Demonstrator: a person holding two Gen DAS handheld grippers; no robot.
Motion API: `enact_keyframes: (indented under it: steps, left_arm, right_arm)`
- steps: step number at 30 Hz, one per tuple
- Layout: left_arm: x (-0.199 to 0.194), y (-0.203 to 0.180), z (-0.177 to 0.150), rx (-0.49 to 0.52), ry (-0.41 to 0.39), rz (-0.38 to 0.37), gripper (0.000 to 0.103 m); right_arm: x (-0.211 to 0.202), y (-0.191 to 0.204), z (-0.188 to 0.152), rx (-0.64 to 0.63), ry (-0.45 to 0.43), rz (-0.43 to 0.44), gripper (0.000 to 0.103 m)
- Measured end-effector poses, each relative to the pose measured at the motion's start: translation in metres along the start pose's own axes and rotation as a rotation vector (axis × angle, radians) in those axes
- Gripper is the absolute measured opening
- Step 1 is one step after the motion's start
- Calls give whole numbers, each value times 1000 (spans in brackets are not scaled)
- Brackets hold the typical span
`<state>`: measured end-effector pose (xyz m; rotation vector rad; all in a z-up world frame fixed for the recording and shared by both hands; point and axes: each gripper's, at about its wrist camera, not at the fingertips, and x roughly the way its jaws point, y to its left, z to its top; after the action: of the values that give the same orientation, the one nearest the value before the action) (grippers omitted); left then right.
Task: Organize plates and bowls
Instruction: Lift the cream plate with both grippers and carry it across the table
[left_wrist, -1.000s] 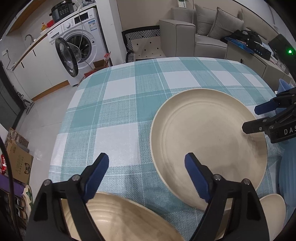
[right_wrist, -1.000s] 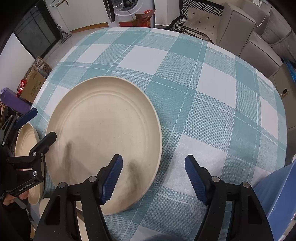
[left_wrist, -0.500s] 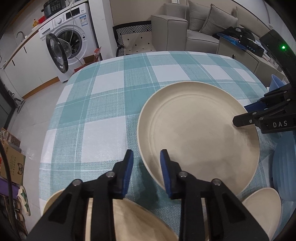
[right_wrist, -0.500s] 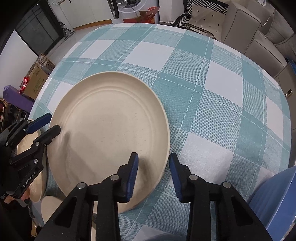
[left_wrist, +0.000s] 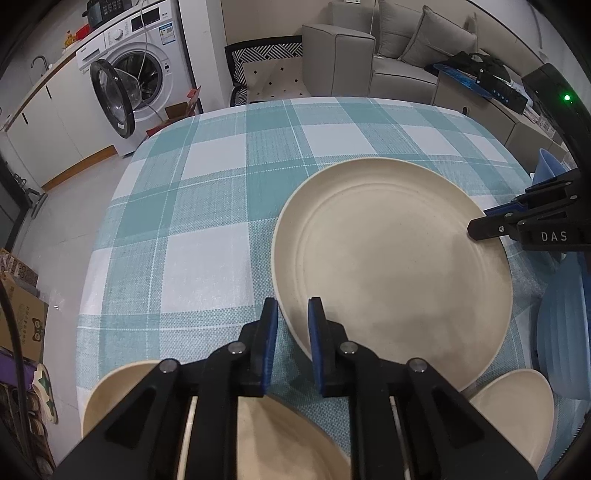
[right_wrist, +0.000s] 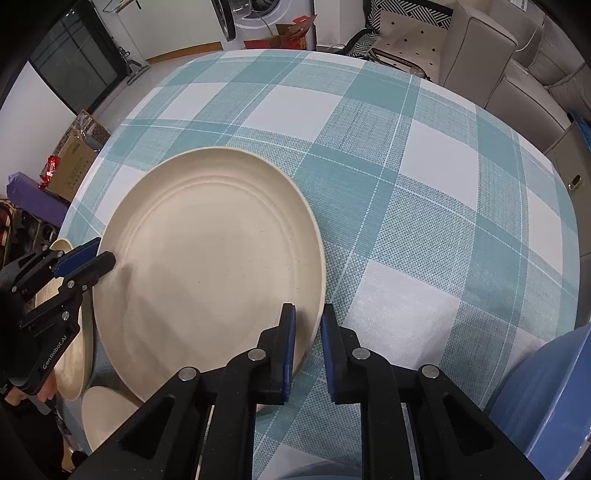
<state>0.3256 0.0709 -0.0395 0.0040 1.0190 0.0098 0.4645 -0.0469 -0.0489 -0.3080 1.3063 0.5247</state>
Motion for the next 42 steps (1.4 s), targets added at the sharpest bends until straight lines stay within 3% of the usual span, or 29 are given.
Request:
enact_keyframes:
  steps: [42]
  left_arm:
    - [-84,9,-7,-21,-153,27,14]
  right_arm:
    - [-76,26,-18,-36,-124,0,12]
